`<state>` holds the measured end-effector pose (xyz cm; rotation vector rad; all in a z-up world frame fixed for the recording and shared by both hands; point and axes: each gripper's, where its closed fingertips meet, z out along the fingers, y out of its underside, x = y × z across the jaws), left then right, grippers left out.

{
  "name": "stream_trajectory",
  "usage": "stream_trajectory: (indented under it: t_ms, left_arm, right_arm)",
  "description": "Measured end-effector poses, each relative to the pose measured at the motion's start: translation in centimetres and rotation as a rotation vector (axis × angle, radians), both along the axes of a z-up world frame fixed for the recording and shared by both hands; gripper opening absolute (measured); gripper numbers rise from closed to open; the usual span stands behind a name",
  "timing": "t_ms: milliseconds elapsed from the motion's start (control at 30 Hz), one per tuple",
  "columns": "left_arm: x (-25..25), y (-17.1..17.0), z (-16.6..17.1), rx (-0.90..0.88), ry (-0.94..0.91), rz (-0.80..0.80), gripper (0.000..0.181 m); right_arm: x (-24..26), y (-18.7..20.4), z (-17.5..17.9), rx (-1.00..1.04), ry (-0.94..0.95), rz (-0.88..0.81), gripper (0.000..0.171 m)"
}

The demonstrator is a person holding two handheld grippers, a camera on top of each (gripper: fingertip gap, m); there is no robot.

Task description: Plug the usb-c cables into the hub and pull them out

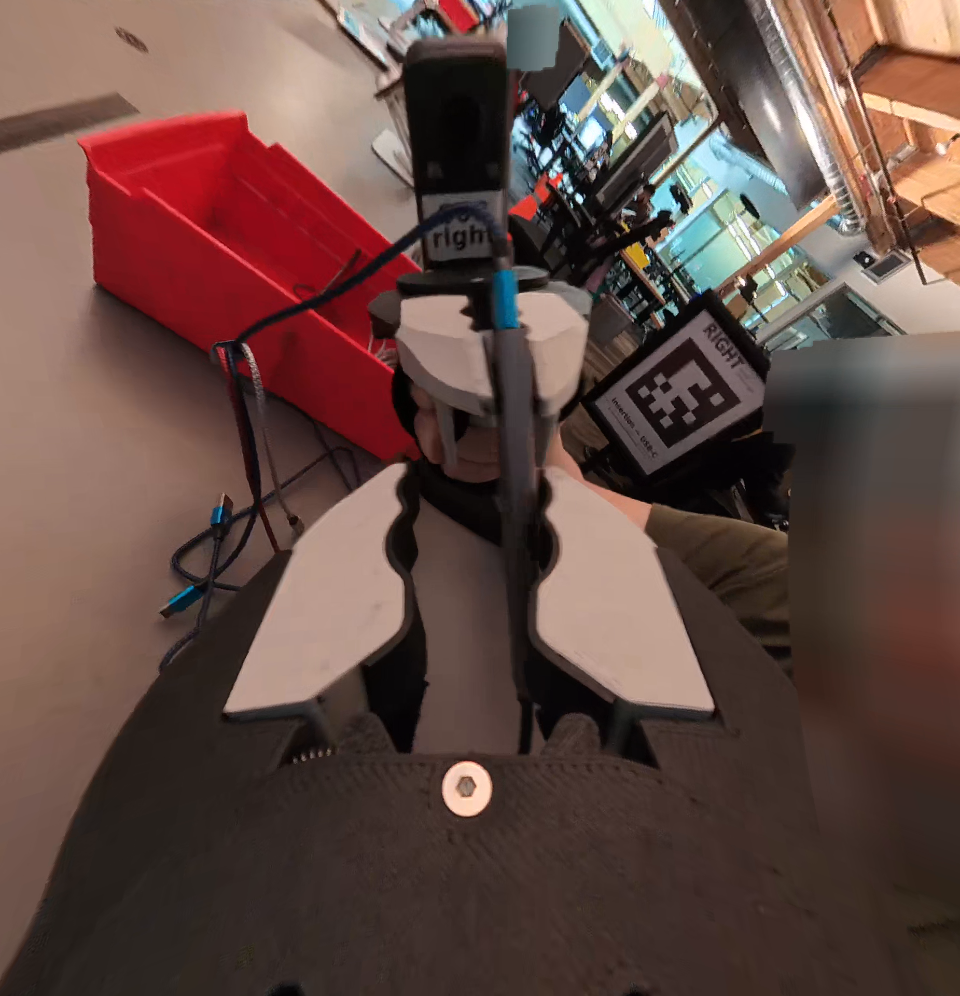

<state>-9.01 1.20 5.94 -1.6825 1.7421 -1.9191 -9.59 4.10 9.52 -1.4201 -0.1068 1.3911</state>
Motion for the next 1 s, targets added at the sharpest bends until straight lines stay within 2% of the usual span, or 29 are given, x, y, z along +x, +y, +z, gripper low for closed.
stream_trajectory:
  t_ms: [33,67,300,400,500,600,667,700,767,1000]
  left_arm:
    - [-0.2,-0.4,0.1,-0.016,-0.005,-0.033,0.031]
    - [-0.5,-0.9,0.5,-0.042,-0.017,-0.071,0.009]
    - [-1.7,-0.4,0.5,0.032,-0.002,-0.085,0.008]
    - [-2.3,0.0,0.2,0.104,0.017,-0.079,0.008]
    - [-3.3,-0.2,-0.7,0.160,0.075,-0.127,0.008]
    - [-4.2,-0.5,-2.2,0.206,0.157,-0.174,0.008]
    - [-4.4,-0.7,-2.9,0.228,0.187,-0.194,0.008]
    - [-4.6,-0.9,-3.3,0.238,0.205,-0.209,0.008]
    - [-5.0,-1.3,-4.1,0.275,0.243,-0.241,0.008]
    - [-5.7,-3.0,-6.1,0.393,0.318,-0.321,0.008]
  right_arm:
    - [0.0,0.1,0.0,0.002,-0.017,-0.013,0.010]
    - [0.0,0.1,-0.1,0.012,-0.043,-0.029,0.010]
    - [0.4,-0.4,0.1,0.104,-0.261,-0.080,0.012]
    - [0.5,-2.4,-0.4,0.105,-0.459,0.017,0.016]
    - [1.2,-3.8,-0.1,0.342,-0.759,-0.080,0.017]
    - [0.5,-4.9,0.8,0.716,-1.011,-0.269,0.047]
    - [-0.6,-5.3,0.7,0.958,-1.150,-0.395,0.050]
    - [-1.1,-5.0,-0.1,1.017,-1.264,-0.415,0.050]
    - [-1.3,-3.6,-2.6,0.979,-1.482,-0.385,0.050]
    - [-3.7,-3.0,-5.6,1.099,-1.897,-0.332,0.051]
